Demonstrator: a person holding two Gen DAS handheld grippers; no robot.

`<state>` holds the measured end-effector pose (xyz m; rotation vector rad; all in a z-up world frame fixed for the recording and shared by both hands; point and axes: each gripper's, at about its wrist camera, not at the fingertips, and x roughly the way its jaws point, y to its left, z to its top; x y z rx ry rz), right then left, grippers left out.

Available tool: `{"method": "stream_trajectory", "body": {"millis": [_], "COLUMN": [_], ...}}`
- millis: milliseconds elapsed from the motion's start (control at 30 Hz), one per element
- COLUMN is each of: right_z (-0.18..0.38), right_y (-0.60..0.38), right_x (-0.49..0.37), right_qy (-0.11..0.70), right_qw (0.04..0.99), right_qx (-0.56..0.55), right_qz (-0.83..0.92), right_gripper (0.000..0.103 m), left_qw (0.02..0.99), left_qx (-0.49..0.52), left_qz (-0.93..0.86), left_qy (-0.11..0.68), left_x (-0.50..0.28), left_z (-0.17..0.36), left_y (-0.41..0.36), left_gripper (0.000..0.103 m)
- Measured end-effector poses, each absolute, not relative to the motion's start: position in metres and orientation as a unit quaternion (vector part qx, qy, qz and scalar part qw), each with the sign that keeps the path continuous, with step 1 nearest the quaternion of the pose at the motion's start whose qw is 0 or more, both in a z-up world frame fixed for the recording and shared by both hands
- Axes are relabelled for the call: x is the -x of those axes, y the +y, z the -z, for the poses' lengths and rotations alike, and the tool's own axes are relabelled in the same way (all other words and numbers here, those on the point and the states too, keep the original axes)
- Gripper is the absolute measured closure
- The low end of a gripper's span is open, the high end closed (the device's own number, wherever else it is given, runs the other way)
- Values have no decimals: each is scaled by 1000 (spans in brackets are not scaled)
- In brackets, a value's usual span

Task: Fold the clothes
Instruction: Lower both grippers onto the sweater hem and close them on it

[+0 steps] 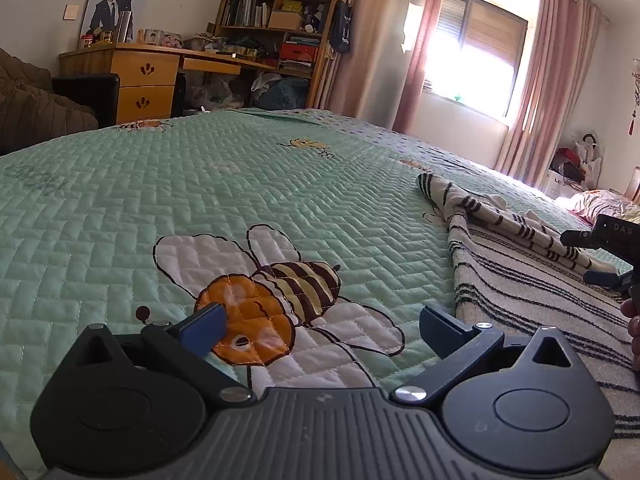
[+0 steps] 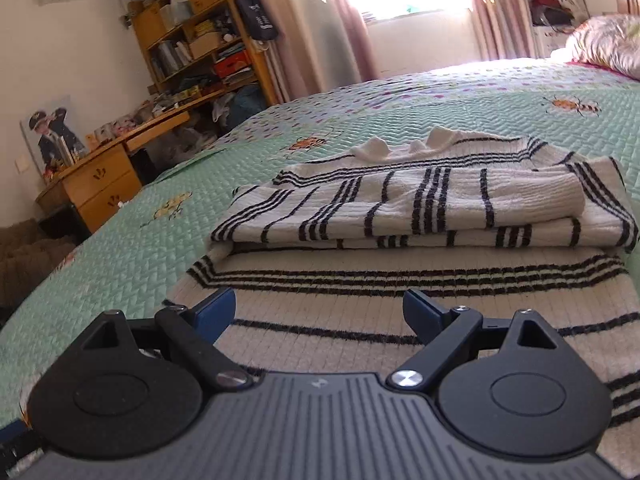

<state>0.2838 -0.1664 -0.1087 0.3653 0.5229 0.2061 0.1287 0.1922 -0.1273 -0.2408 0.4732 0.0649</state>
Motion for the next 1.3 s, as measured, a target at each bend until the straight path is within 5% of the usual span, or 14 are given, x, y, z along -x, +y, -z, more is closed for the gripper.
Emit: {"method": "stream_trajectory", "body": {"millis": [267,700,967,1300], "right_z": [108,111,154,162], "right_y": [-228,-319,-359,-339], "right_x": [-261,-83,-19,-10], "right_qy": [246,273,296,321], "right_qw": [926,903,827,796], "right_qx": [-282,-322,-465,-483], "right_qz": [-48,-78,-106,-172], "right_gripper": [12,12,12,12], "left_qw": [964,933,869,783], "left_qx": [128,164,267,395], "left_qz": [-30,108,183,194], "left_qy": [233,301,376,439], "left_x": [-131,-106,-95,-113], "left_z": [129,102,109,134], "left_y": [195,202,206,203], "left_gripper": [1,1,1,1]}}
